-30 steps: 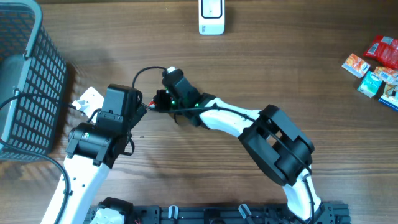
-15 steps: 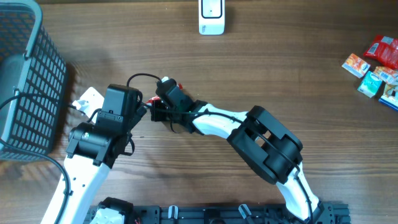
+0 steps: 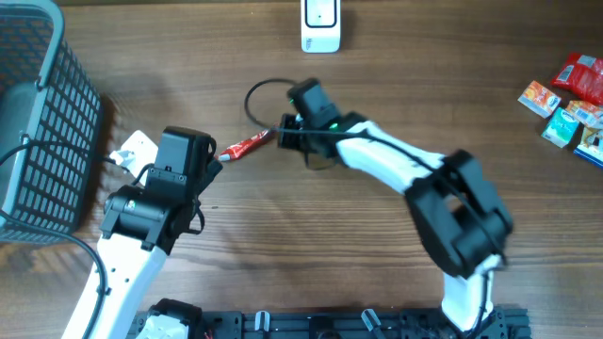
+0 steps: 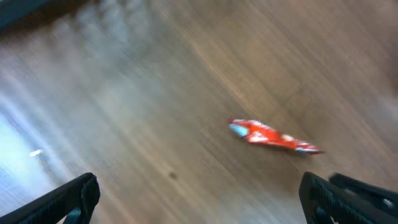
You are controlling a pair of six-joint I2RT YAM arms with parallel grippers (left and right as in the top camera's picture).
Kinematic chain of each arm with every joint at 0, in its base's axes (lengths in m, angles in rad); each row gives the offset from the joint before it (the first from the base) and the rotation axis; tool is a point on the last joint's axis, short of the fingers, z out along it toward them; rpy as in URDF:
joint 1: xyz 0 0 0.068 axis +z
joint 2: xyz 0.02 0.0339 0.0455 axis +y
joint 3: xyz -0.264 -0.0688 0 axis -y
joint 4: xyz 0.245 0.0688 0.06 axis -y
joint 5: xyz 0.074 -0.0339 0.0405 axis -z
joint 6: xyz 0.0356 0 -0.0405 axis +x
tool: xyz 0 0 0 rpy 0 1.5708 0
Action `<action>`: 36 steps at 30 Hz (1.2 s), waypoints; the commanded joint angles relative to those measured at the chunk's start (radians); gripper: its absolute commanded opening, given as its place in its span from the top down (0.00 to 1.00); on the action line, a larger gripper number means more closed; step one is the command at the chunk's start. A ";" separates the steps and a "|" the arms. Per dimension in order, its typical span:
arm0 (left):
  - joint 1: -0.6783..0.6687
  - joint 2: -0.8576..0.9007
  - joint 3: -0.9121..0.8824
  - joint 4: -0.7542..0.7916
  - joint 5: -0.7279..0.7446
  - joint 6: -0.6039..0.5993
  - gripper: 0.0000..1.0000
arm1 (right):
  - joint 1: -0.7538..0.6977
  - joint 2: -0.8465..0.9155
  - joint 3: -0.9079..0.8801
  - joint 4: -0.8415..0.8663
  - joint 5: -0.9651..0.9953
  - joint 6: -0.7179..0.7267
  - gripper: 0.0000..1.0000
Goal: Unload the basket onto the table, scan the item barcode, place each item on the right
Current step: 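Pass the stick to the left gripper and withdraw the right gripper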
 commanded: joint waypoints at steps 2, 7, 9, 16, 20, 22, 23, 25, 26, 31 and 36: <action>0.005 0.112 0.005 0.158 0.177 0.177 0.00 | -0.058 -0.147 0.000 -0.065 0.003 -0.024 0.94; 0.005 0.296 0.005 0.306 0.223 0.397 0.00 | -0.158 -0.238 0.000 -0.166 -0.063 -0.117 0.86; 0.006 0.367 0.005 0.338 0.246 0.550 0.00 | -0.203 -0.266 0.000 -0.204 -0.124 -0.226 0.85; 0.058 0.521 0.005 0.376 0.418 0.961 0.00 | -0.334 -0.297 0.000 -0.372 -0.193 -0.498 0.86; 0.111 0.569 0.005 0.386 0.420 1.110 0.00 | -0.369 -0.297 0.000 -0.423 -0.193 -0.528 0.88; 0.150 0.584 0.005 0.425 0.420 1.139 0.00 | -0.373 -0.297 0.000 -0.433 -0.193 -0.555 0.89; 0.162 0.588 0.005 0.435 0.420 1.156 0.03 | -0.373 -0.297 0.000 -0.436 -0.193 -0.565 0.88; 0.198 0.589 0.005 0.453 0.421 1.227 0.09 | -0.373 -0.297 0.000 -0.447 -0.193 -0.579 0.88; 0.212 0.589 0.005 0.459 0.425 1.248 0.09 | -0.373 -0.297 -0.001 -0.451 -0.193 -0.586 0.88; 0.269 0.597 0.005 0.481 0.521 1.277 0.05 | -0.373 -0.297 -0.002 -0.455 -0.193 -0.599 0.87; 0.279 0.643 0.003 0.474 0.565 1.300 0.11 | -0.373 -0.297 -0.002 -0.448 -0.193 -0.599 0.85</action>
